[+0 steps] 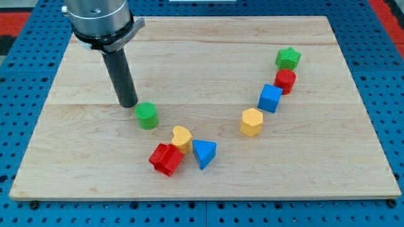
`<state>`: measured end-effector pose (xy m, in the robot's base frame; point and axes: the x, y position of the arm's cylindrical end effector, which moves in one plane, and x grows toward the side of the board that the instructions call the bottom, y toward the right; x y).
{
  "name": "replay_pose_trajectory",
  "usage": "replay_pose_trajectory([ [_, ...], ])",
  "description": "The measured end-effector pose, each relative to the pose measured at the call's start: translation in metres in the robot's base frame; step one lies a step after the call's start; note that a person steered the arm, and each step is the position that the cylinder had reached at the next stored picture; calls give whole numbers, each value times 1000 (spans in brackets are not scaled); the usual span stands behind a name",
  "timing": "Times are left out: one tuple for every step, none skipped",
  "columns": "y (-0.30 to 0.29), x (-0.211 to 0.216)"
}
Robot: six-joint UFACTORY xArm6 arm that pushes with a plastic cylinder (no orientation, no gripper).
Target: Slide the blue cube to the top of the yellow hexagon
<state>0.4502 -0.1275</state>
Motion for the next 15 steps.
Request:
replay_pose_trajectory([
  [32,10],
  [33,12],
  [47,-30],
  [75,-71],
  [108,-108],
  [149,-139],
  [210,-157],
  [243,-169],
  [309,-169],
  [321,-142],
  [301,-107],
  [284,-90],
  [279,-78],
  [280,-63],
  [257,-37],
])
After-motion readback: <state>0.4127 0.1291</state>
